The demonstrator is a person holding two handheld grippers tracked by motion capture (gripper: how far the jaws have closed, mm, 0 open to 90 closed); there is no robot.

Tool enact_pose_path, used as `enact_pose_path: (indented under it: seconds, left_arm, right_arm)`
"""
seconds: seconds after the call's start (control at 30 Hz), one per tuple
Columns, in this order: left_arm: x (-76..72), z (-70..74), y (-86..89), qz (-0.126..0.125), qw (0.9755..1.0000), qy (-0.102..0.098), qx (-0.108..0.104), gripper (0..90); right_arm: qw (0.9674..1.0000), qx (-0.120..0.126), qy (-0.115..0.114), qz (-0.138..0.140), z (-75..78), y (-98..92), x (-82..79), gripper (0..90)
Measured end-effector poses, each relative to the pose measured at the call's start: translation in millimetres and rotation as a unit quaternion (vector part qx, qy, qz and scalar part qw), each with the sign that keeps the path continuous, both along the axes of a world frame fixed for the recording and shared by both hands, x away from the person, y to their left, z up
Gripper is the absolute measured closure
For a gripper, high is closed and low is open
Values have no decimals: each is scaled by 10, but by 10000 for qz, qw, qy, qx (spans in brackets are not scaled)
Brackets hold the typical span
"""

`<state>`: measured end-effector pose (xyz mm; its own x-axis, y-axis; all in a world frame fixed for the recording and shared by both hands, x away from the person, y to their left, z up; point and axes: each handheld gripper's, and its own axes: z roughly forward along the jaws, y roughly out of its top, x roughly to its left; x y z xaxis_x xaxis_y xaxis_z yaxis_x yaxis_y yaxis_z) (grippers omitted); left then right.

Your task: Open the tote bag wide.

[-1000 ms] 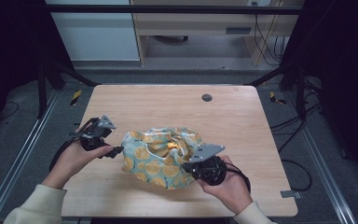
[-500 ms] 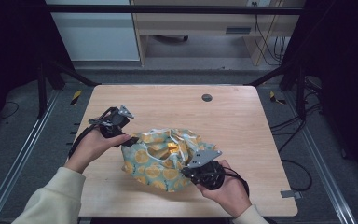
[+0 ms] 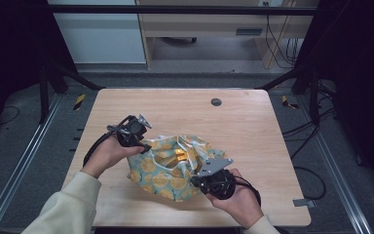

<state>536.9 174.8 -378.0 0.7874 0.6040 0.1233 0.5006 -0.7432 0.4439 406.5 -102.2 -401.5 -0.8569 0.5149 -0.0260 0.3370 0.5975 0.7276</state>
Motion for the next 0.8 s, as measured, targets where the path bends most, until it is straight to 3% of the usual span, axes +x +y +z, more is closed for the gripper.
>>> enact_pose_path:
  seconds: [0.07, 0.13, 0.33, 0.37, 0.4, 0.43, 0.67, 0.8]
  left_arm:
    - [-40, 9, 17, -58, 10000, -19, -35, 649]
    - [-117, 41, 56, -117, 9995, -84, -266, 779]
    - [-300, 89, 98, -238, 9980, -264, -529, 877]
    - [-395, 129, 122, -293, 9961, -317, -767, 887]
    - [-395, 129, 122, -293, 9961, -317, -767, 890]
    - [-499, 163, 146, -400, 9940, -317, -969, 892]
    - [-777, 99, 217, -775, 9913, -130, -1057, 897]
    - [-867, -66, 258, -885, 9938, -33, -668, 897]
  right_arm:
    - [10000, -2, -7, -8, -2, -5, -2, 866]
    - [10000, -17, -14, -23, -12, -13, -3, 864]
    - [9999, -39, 27, -94, -42, -36, 2, 861]
    - [9999, -44, 30, -136, -51, -50, 10, 859]
    - [9999, -44, 30, -136, -51, -50, 10, 859]
    - [9998, -75, 19, -185, -54, -68, 17, 859]
    - [9997, -123, 63, -219, -95, -91, 41, 860]
    - [9994, -176, 148, -267, -151, -93, 47, 861]
